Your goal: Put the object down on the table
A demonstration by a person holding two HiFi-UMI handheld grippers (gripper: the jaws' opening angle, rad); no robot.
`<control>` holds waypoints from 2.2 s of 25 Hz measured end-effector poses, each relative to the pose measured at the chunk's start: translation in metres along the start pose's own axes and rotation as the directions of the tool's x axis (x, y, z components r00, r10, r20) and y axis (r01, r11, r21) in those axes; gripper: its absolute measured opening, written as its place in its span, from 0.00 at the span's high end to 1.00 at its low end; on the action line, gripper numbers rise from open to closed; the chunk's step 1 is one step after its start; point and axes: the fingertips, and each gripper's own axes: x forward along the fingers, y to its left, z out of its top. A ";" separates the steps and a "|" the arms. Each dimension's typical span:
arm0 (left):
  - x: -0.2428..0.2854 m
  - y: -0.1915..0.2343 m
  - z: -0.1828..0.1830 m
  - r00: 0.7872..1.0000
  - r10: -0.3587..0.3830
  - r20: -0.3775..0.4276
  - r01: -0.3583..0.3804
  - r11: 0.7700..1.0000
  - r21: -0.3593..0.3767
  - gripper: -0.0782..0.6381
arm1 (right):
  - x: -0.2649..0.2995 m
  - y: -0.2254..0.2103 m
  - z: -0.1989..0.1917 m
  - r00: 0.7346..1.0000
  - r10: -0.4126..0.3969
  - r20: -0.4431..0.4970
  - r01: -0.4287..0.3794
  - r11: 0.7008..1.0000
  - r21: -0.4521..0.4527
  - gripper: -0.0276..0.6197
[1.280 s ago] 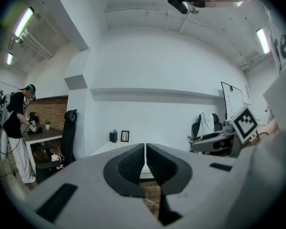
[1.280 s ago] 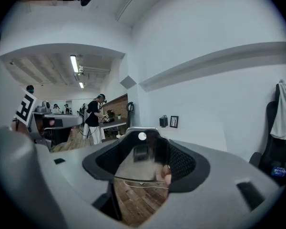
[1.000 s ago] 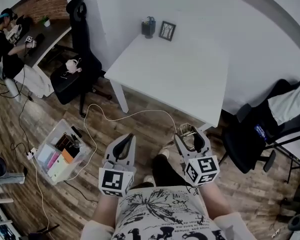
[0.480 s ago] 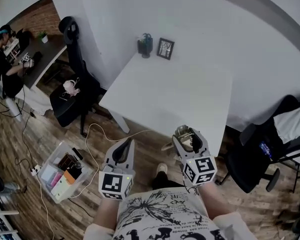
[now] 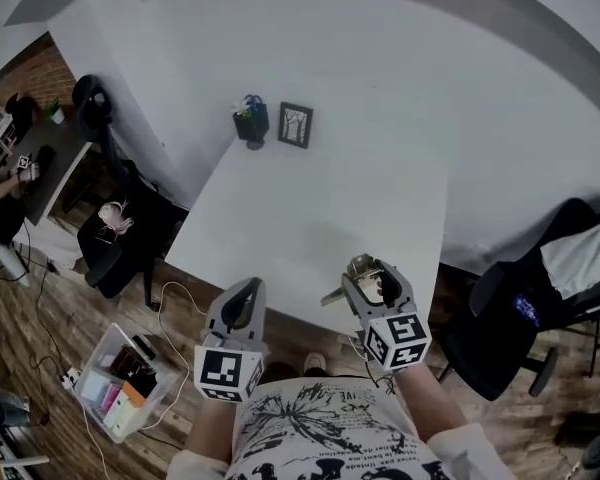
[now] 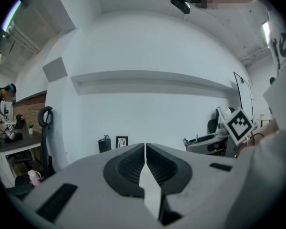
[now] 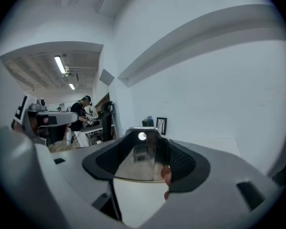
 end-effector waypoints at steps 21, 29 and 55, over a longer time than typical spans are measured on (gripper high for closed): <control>0.185 0.046 -0.007 0.942 -0.334 -0.038 0.334 0.942 -0.002 0.87 | 0.101 -0.081 -0.019 0.939 -0.301 -0.166 0.317 0.945 0.082 0.53; 0.214 0.075 -0.036 0.923 -0.372 -0.099 0.371 0.928 -0.025 0.87 | 0.154 -0.084 -0.047 0.910 -0.309 -0.275 0.340 0.937 0.075 0.53; 0.225 0.119 -0.098 0.913 -0.336 -0.230 0.337 0.941 -0.036 0.87 | 0.222 -0.112 -0.172 0.767 -0.275 -0.579 0.378 0.923 0.063 0.52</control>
